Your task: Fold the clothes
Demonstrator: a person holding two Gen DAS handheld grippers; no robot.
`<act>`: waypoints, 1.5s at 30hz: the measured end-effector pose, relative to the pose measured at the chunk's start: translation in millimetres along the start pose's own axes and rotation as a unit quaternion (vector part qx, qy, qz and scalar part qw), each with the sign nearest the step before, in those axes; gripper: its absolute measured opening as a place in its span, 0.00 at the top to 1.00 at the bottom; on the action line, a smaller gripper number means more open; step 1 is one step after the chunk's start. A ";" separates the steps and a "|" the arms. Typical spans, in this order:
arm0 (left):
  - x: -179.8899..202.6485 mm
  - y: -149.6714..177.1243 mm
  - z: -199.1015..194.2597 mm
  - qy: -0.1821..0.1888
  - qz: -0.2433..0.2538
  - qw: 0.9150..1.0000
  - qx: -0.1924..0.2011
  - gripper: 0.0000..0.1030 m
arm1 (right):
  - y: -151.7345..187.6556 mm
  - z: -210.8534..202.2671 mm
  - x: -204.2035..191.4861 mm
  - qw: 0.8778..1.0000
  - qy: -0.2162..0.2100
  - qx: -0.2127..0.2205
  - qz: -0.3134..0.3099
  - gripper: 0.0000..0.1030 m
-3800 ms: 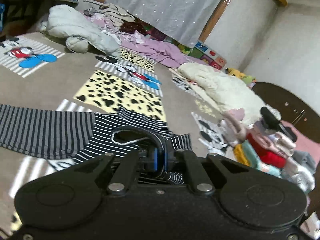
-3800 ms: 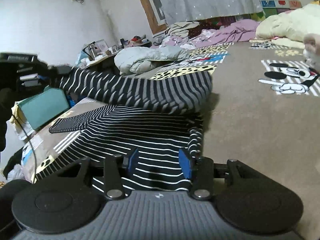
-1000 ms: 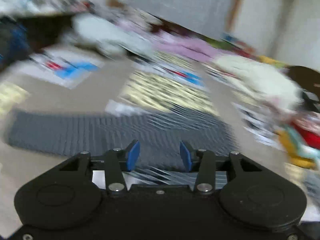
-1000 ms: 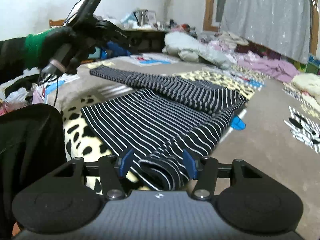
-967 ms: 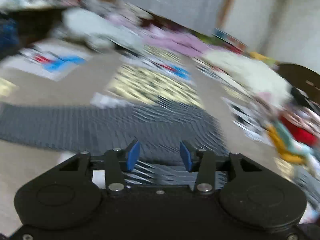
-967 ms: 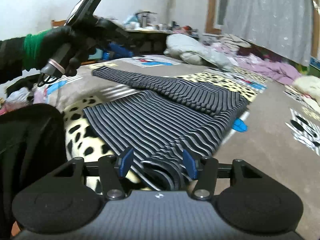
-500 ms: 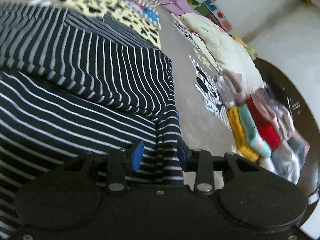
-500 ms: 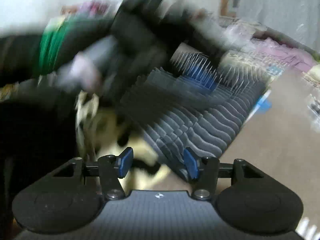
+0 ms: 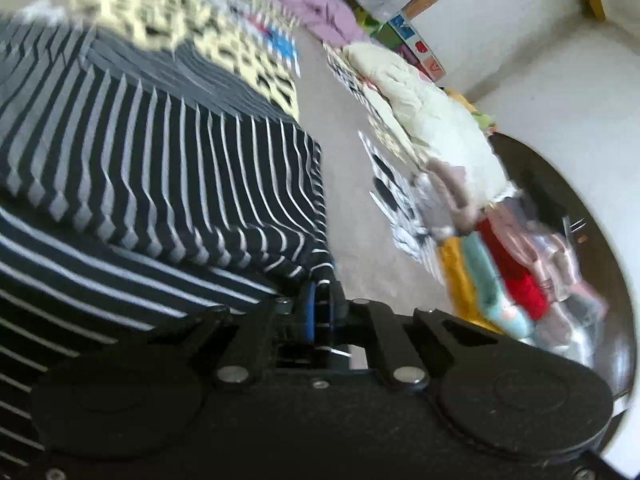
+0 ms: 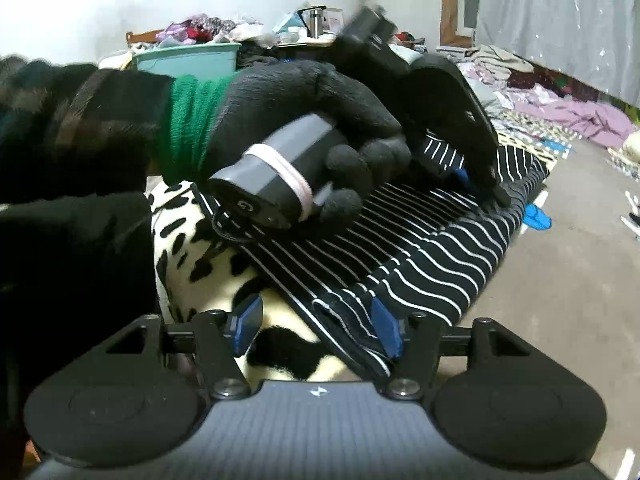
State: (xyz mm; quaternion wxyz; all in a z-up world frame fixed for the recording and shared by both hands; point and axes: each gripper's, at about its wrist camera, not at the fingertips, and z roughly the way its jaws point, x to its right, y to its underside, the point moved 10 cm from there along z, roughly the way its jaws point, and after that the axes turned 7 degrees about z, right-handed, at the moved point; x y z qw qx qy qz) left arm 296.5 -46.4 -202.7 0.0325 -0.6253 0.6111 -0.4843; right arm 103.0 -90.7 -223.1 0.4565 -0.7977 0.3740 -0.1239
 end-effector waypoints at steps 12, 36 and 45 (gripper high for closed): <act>33.8 -22.4 -25.6 -0.089 0.183 0.979 0.028 0.84 | -0.1 -17.5 -21.6 0.999 0.004 0.029 -0.032 0.36; -91.8 -39.1 -92.7 -0.189 0.106 0.975 0.042 0.72 | -72.7 -34.1 96.2 0.984 0.040 0.111 0.131 0.53; -149.6 -87.7 -96.7 -0.181 0.010 0.980 0.078 0.60 | -141.4 70.9 166.0 0.992 0.052 0.051 0.104 0.61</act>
